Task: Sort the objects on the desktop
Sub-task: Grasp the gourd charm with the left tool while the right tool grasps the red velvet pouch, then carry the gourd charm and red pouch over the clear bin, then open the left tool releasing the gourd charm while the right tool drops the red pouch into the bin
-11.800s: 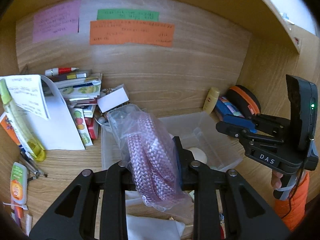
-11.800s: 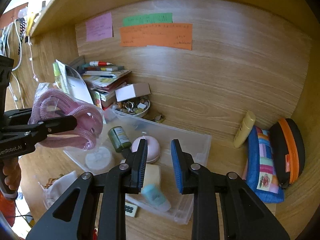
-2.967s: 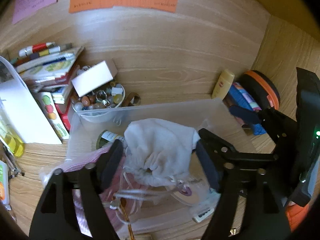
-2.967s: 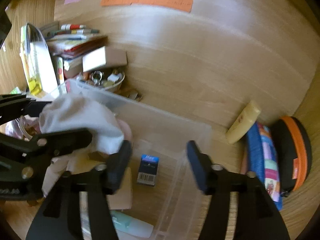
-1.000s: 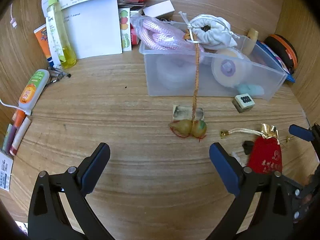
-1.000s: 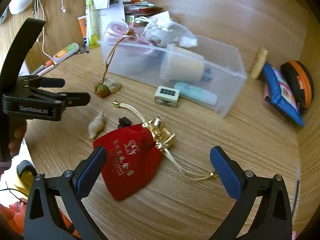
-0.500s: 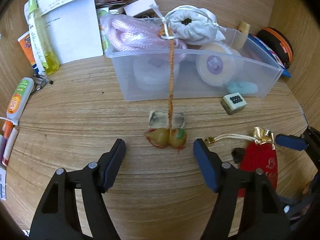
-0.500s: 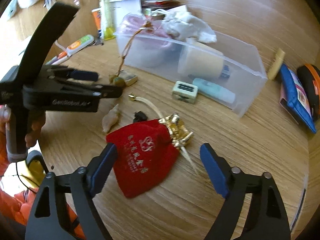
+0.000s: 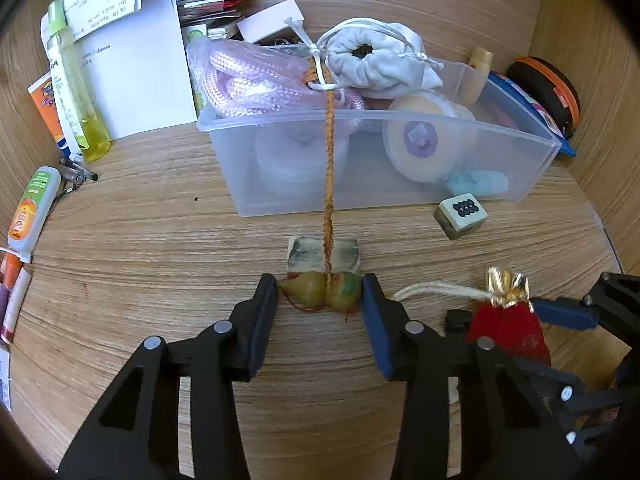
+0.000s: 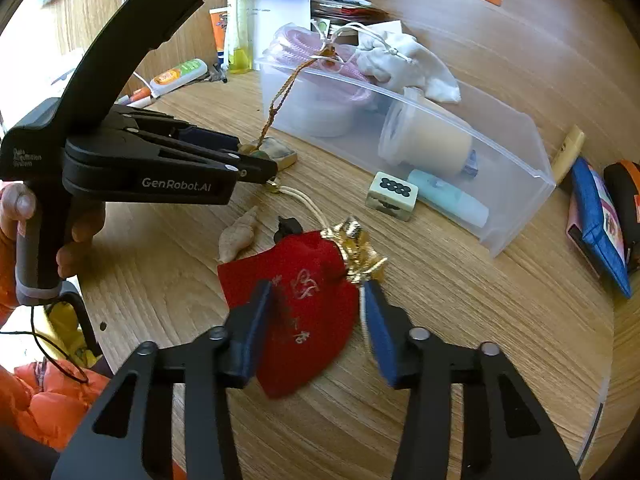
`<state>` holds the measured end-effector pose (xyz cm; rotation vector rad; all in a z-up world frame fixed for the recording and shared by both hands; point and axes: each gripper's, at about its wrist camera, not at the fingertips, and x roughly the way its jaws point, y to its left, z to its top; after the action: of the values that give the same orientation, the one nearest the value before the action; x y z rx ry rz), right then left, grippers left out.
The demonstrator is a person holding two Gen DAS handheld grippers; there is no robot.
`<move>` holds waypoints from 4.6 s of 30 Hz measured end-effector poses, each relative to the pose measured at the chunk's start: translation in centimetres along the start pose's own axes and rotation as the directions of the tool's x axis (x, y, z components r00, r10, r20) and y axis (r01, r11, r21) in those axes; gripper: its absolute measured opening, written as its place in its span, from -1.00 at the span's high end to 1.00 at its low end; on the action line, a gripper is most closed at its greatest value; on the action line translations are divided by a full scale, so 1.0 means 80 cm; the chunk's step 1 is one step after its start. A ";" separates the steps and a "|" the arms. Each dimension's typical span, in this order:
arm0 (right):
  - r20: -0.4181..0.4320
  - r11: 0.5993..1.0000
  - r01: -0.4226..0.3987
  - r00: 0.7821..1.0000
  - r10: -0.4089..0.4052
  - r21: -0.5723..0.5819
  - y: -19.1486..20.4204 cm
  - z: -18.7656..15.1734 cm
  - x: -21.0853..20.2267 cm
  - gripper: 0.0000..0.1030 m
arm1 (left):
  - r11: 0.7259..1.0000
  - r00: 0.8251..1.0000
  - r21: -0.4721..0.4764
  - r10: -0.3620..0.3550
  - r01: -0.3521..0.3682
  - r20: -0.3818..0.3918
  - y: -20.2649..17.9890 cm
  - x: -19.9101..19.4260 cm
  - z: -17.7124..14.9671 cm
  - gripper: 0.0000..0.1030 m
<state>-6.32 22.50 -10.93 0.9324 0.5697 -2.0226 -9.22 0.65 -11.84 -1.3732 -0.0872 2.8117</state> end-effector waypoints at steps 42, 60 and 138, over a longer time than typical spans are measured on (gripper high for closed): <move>0.243 0.980 0.127 0.956 -0.163 0.156 -0.082 0.090 -0.089 0.62 | 0.995 0.961 0.005 -0.094 0.097 0.260 0.004 -0.109 0.071 0.18; 0.262 0.962 0.142 0.943 -0.203 0.234 -0.138 0.148 -0.069 0.62 | 0.989 0.957 0.039 -0.145 0.139 0.251 -0.010 -0.078 0.121 0.18; 0.211 0.916 0.352 0.897 -0.388 0.191 -0.076 0.136 -0.060 -0.82 | 0.999 0.952 -0.046 0.009 0.006 0.307 0.056 -0.121 0.051 -0.89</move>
<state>-13.94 21.03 -0.06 0.6763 0.4914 -2.5119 -6.40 -4.33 -1.96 -0.9278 -0.1549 3.0178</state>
